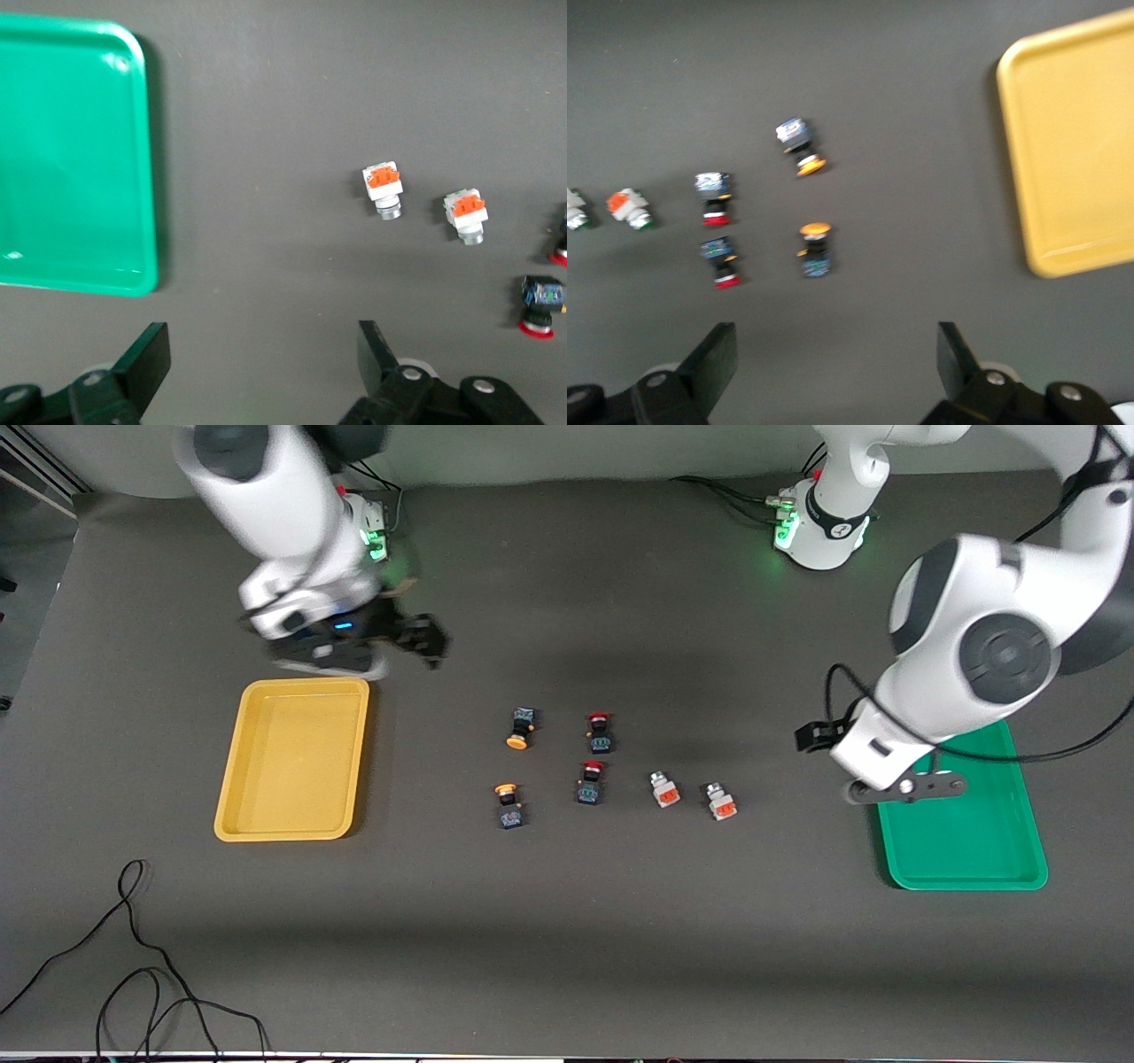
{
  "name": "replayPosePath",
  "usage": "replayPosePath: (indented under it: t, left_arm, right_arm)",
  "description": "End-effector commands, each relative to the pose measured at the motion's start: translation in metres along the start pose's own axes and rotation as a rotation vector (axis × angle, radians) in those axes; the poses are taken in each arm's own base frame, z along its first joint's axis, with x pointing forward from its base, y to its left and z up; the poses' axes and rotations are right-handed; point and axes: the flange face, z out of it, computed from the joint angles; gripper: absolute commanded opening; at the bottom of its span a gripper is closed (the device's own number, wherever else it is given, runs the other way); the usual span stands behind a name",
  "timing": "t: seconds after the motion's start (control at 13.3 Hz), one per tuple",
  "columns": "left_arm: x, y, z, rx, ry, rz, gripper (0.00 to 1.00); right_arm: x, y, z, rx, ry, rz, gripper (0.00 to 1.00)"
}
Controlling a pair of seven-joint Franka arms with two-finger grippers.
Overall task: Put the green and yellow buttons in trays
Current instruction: 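Grasp the yellow button with the right gripper while the left gripper grasps the white button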
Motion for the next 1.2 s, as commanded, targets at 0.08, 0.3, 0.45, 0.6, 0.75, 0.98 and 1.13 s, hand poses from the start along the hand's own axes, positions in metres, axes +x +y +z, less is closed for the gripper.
replayPosePath:
  t: [0.08, 0.3, 0.45, 0.6, 0.75, 0.98, 1.13]
  left_arm:
    - [0.02, 0.023, 0.045, -0.017, -0.028, -0.115, 0.92]
    - [0.043, 0.049, 0.105, -0.039, -0.011, -0.122, 0.94]
    - [0.048, 0.069, 0.136, -0.045, -0.002, -0.11, 0.94]
    - [0.051, 0.083, 0.158, -0.052, 0.008, -0.168, 0.93]
    - [0.05, 0.1, 0.186, -0.049, 0.007, -0.158, 0.94]
    - [0.05, 0.111, 0.229, -0.064, 0.024, -0.168, 0.95]
    - [0.044, 0.111, 0.253, -0.072, 0.046, -0.155, 0.96]
  right_arm:
    - [-0.055, -0.064, 0.047, -0.016, 0.006, 0.108, 1.0]
    - [-0.069, -0.062, 0.094, -0.064, 0.026, 0.075, 1.0]
    - [-0.072, -0.052, 0.133, -0.046, 0.038, 0.072, 1.0]
    - [-0.073, -0.042, 0.183, -0.037, 0.067, 0.056, 1.0]
    - [-0.071, -0.036, 0.232, -0.021, 0.088, 0.049, 1.0]
    - [-0.063, -0.035, 0.293, -0.027, 0.1, 0.057, 1.0]
    - [-0.059, -0.034, 0.324, -0.018, 0.111, 0.061, 1.0]
